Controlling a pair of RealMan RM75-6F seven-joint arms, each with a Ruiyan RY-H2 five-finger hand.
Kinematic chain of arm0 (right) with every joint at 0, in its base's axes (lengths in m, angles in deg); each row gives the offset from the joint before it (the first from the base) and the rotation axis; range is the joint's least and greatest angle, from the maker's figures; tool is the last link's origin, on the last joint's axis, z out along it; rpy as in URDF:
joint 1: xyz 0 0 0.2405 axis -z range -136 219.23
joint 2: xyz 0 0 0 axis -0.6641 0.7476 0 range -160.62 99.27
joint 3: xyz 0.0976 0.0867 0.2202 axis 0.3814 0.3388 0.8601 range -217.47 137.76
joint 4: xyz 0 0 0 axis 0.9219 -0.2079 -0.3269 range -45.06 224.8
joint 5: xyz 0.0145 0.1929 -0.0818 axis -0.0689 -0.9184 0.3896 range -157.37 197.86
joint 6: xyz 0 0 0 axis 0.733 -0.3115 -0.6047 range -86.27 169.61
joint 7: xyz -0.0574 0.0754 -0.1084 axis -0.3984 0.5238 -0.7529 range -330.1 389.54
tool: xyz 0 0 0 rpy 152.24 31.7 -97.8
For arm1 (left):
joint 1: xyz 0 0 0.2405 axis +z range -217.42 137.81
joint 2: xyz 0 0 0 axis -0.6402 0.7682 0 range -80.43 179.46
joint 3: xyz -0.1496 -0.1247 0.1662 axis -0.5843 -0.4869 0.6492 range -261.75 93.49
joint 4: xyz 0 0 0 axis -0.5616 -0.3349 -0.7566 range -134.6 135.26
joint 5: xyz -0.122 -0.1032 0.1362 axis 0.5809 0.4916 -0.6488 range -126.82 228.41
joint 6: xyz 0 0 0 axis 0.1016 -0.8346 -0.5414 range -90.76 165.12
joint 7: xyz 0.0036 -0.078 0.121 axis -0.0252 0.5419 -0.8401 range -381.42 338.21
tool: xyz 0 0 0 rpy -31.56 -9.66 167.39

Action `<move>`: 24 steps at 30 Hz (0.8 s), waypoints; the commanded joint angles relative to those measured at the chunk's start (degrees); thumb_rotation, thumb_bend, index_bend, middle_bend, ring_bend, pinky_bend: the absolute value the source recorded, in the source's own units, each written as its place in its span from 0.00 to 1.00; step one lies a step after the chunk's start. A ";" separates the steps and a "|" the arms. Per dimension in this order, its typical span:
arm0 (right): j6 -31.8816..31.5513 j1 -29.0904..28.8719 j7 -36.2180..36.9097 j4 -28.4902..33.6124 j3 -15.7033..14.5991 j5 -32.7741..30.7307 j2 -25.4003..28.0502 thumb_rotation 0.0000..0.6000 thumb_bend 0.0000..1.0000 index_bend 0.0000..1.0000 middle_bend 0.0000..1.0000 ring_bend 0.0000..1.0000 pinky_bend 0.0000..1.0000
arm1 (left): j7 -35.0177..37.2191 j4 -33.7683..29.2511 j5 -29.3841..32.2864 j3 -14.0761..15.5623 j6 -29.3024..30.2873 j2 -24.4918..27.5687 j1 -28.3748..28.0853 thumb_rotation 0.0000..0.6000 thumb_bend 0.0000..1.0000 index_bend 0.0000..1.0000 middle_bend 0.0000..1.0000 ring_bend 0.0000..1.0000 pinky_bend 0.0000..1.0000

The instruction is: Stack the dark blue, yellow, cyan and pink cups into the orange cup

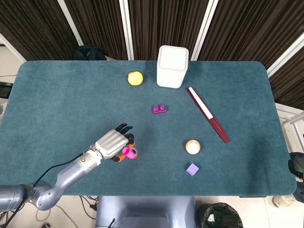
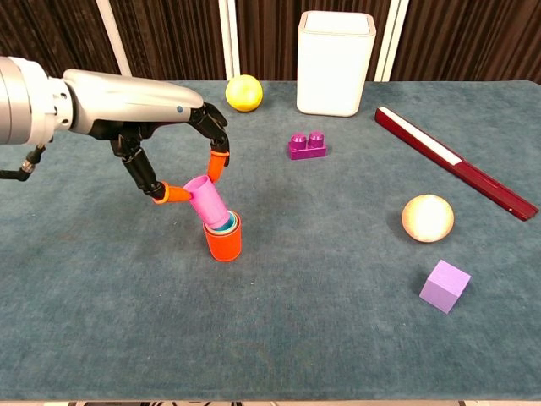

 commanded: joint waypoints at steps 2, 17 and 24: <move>-0.07 0.06 0.08 0.02 0.05 -0.07 0.07 1.00 0.42 0.04 0.00 0.04 0.02 | -1.24 0.81 0.99 0.76 0.65 -0.52 -0.42 1.00 0.36 0.49 0.25 0.00 0.00; 0.20 0.01 0.02 -0.07 0.08 -0.35 0.04 1.00 0.42 0.04 0.00 0.04 0.02 | -3.37 3.77 1.41 1.75 3.28 -3.59 -1.31 1.00 0.36 0.49 0.25 0.00 0.00; 0.44 -0.02 0.09 -0.13 0.03 -0.42 0.05 1.00 0.42 0.04 0.00 0.04 0.02 | -3.54 4.42 1.94 2.31 2.80 -4.32 -1.79 1.00 0.36 0.49 0.25 0.00 0.00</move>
